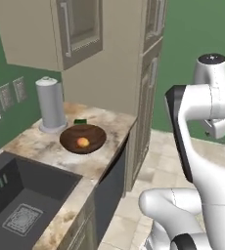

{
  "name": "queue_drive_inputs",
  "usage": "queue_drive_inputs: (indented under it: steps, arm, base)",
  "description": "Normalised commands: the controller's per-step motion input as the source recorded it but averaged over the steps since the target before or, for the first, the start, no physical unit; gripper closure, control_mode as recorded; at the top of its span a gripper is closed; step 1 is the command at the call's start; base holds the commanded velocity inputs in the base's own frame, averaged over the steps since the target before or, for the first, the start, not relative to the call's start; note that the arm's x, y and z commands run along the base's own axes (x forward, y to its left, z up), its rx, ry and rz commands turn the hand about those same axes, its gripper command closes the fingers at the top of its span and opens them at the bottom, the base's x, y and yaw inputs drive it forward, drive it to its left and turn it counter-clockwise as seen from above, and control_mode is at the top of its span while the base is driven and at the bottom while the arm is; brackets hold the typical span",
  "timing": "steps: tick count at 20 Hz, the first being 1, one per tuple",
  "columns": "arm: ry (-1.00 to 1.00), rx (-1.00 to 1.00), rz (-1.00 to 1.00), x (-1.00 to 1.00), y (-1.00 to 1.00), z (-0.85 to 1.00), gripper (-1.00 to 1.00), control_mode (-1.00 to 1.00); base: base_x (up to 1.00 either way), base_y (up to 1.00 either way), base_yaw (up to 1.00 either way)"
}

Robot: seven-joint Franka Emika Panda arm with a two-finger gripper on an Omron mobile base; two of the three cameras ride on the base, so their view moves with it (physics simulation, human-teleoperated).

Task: Move the cup from next to the sink to the open cabinet. Then, move the bowl with the mango to the fridge to clear the area for faucet cleaning.

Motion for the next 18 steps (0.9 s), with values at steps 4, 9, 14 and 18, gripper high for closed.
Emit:
queue_drive_inputs:
  steps: [4,9,14,18]
  arm:
    - [0.0,0.0,0.0,0.0,0.0,0.0,-1.0,1.0]
    - [0.0,0.0,0.0,0.0,0.0,0.0,-1.0,1.0]
    - [0.0,0.0,0.0,0.0,0.0,0.0,-1.0,1.0]
    - [0.0,0.0,0.0,0.0,0.0,0.0,-1.0,1.0]
  base:
    - [0.81,-0.4,0.62]
    - [0.58,-0.56,0.58]
    - [0.38,-0.45,0.52]
    - [0.19,0.02,0.56]
